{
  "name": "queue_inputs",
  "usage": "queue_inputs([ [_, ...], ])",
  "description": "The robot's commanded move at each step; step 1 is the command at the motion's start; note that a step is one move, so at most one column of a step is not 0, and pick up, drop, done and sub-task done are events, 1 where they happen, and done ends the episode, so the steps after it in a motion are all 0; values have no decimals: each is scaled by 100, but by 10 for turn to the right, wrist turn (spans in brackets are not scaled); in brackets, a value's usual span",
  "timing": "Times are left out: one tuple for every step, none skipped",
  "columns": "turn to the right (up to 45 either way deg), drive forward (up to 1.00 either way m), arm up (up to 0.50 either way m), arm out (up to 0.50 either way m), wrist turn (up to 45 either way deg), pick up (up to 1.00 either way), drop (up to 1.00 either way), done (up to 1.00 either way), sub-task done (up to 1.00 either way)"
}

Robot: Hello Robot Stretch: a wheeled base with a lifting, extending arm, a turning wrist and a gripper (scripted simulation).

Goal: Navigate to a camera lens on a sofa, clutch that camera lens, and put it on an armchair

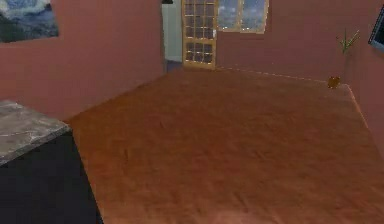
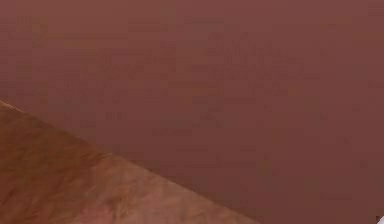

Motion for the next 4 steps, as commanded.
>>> queue_inputs([
  [0,100,0,0,0,0,0,0,0],
  [0,100,0,0,0,0,0,0,0],
  [0,100,0,0,0,0,0,0,0],
  [0,100,0,0,0,0,0,0,0],
])
